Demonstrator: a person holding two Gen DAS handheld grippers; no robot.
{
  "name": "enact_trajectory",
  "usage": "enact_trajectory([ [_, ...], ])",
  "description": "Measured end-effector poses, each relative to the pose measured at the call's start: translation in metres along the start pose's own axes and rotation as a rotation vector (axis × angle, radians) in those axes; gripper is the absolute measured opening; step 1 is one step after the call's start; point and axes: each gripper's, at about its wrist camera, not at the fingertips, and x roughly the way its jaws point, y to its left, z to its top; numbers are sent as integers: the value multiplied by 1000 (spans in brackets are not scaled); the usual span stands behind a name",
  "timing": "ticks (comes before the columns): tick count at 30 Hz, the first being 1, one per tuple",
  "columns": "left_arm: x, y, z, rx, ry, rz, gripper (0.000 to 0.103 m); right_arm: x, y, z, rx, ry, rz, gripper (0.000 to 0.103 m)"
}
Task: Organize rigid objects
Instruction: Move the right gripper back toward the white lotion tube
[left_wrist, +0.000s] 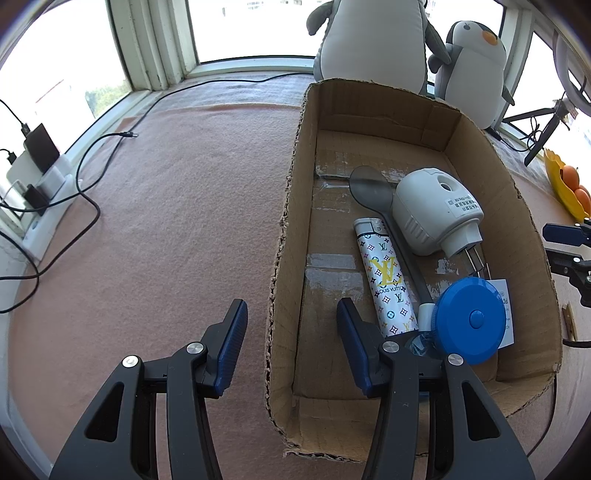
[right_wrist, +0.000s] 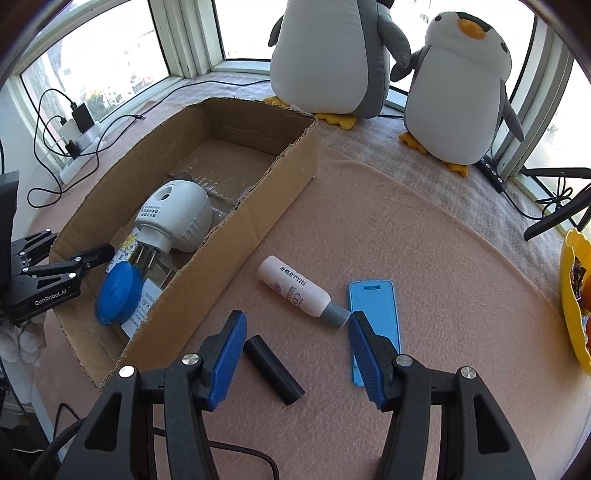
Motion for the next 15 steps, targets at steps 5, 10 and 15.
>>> enact_trajectory([
  [5, 0, 1, 0, -5, 0, -4, 51, 10, 5, 9, -35, 19, -6, 52],
  [10, 0, 1, 0, -8, 1, -7, 51, 22, 7, 15, -62, 45, -18, 52],
  [15, 0, 2, 0, -9, 2, -9, 51, 30, 10, 19, -83, 65, -25, 46],
])
